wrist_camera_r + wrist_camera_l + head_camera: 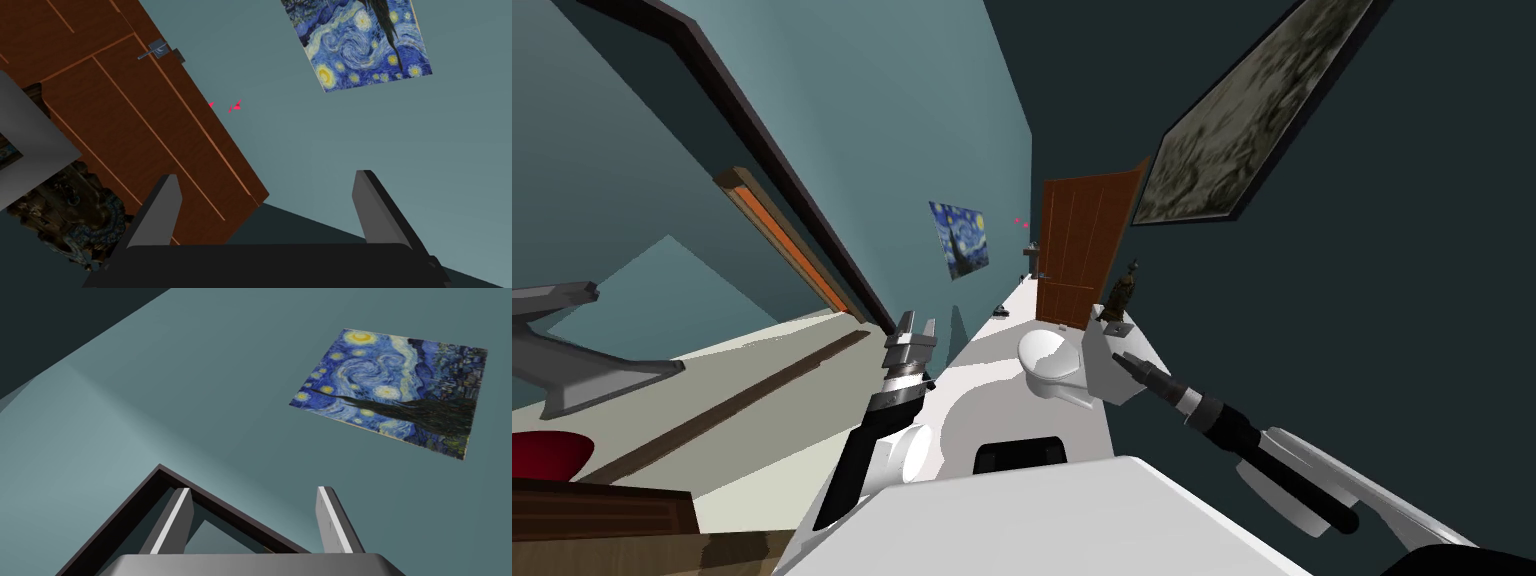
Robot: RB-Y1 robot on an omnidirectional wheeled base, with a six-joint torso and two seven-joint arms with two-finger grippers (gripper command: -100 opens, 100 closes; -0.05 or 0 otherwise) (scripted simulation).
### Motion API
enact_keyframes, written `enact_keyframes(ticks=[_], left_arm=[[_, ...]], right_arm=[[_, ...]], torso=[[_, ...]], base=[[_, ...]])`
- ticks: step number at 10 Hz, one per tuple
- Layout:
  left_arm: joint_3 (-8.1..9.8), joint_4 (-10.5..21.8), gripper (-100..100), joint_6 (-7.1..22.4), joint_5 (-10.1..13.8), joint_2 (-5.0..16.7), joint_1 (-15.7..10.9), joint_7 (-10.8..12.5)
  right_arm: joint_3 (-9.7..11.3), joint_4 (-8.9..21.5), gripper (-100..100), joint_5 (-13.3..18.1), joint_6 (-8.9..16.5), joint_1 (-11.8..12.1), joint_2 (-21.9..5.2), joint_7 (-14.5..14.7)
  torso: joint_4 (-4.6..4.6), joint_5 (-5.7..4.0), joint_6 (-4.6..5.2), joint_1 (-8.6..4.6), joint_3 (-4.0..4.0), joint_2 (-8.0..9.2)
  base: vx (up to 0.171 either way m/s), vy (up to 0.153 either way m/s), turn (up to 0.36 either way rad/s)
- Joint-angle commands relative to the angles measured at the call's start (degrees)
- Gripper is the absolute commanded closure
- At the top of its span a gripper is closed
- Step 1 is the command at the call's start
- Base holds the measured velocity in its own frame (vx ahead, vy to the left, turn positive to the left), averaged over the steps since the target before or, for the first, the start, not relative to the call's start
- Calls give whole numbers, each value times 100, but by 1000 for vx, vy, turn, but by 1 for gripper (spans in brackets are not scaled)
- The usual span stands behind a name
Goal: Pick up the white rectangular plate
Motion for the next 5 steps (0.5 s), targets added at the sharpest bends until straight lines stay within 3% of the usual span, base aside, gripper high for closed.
enact_keyframes(ticks=[1, 2, 3, 4, 5], left_arm=[[0, 0, 0, 0, 0, 0, 0, 0], [0, 0, 0, 0, 0, 0, 0, 0], [0, 0, 0, 0, 0, 0, 0, 0], [0, 0, 0, 0, 0, 0, 0, 0], [0, 0, 0, 0, 0, 0, 0, 0]], right_arm=[[-45, 286, -100, 113, -57, 68, -286, 33], [-45, 306, -100, 113, -57, 68, -470, 33], [-98, 547, -100, 204, -103, 155, -644, 66], [-98, 547, -100, 204, -103, 155, -822, 66], [-150, 750, -100, 290, -149, 244, -1000, 103]], torso=[[0, 0, 0, 0, 0, 0], [-1, 0, -2, 1, -2, -4], [-1, 0, 1, -1, -2, -4], [-1, 0, -2, 0, -3, -5], [-1, 0, 2, -1, -2, -4]], base=[[32, 11, 160], [26, 2, 70], [29, 7, 152], [29, 0, 68], [38, -2, 135]])
